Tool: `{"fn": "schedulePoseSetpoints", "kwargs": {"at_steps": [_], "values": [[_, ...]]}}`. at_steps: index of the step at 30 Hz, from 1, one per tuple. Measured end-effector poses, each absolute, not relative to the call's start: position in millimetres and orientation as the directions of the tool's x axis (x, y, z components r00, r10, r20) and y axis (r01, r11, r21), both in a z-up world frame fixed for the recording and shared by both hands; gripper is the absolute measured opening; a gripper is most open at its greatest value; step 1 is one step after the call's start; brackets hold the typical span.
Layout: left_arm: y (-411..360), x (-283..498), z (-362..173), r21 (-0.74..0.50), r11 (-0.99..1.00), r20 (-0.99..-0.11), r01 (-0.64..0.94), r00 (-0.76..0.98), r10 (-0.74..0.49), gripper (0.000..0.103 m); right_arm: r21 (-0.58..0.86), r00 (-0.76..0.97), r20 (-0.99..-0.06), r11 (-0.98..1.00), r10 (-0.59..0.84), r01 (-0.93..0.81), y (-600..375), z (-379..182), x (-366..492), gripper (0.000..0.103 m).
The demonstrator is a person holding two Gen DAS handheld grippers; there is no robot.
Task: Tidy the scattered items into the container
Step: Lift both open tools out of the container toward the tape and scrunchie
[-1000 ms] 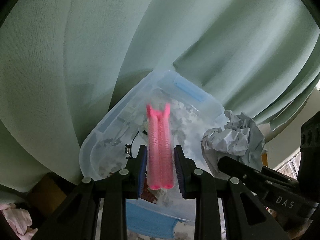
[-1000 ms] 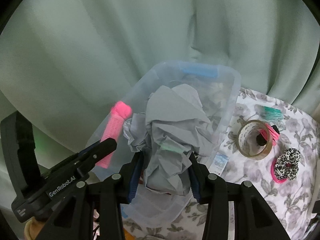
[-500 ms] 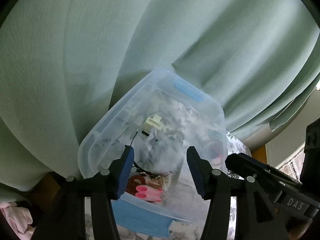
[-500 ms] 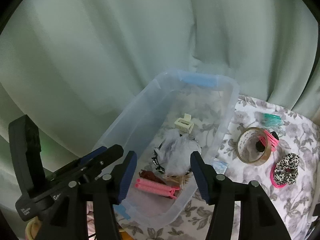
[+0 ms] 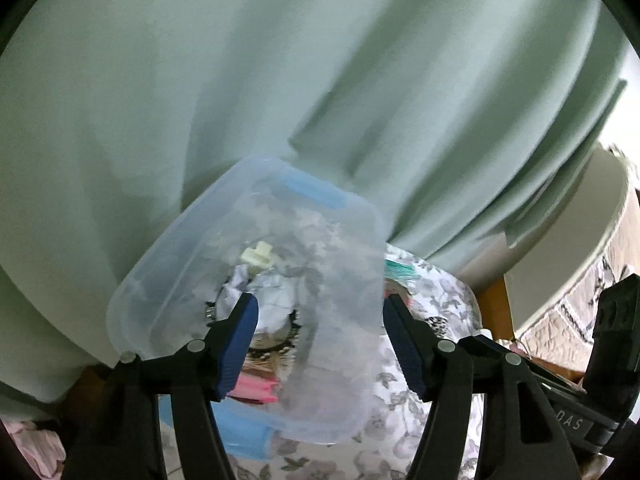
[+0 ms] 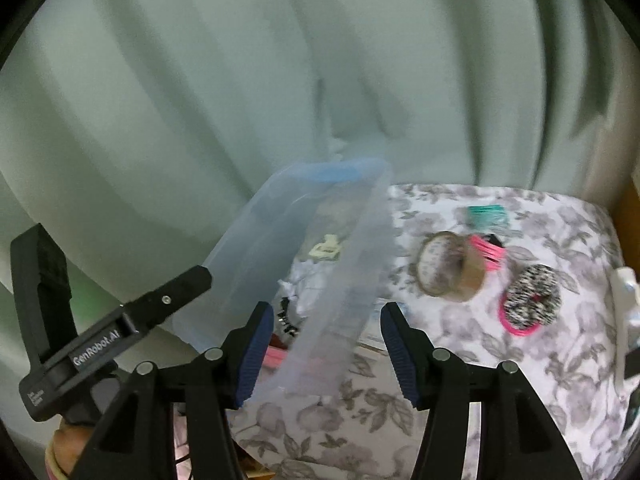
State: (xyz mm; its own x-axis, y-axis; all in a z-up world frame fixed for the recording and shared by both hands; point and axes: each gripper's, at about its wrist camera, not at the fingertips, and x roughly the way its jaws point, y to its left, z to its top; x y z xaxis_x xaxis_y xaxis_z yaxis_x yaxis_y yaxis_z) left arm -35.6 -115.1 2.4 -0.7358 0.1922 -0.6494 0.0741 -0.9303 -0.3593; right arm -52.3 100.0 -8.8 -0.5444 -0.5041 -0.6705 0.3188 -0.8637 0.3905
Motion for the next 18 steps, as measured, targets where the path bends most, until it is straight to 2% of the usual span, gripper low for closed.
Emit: {"fn": "schedulePoseSetpoints", "kwargs": {"at_steps": [8,13,18], "values": [[-49.8,-39.8,15.8,-0.282,-0.959,-0.673,-0.022,-0.708,0.214,0.066,0.488,-0.628,-0.622,-0.859,-0.468,0.158,187.1,-11.2,-37.9,0.060],[-16.2,-40.9,11.0,-0.255,-0.964,-0.703,-0.069,-0.672,0.234,0.066,0.494,-0.666,-0.640,-0.869,-0.384,0.027,231.6,-26.7,-31.9,0.060],[8.7,-42.0,1.2,-0.221,-0.972,-0.738,-0.078,-0.638,0.218,0.066,0.511,-0.661,-0.653,-0.859,-0.370,-0.024,257.9,-40.1,-29.1,0.060]]}}
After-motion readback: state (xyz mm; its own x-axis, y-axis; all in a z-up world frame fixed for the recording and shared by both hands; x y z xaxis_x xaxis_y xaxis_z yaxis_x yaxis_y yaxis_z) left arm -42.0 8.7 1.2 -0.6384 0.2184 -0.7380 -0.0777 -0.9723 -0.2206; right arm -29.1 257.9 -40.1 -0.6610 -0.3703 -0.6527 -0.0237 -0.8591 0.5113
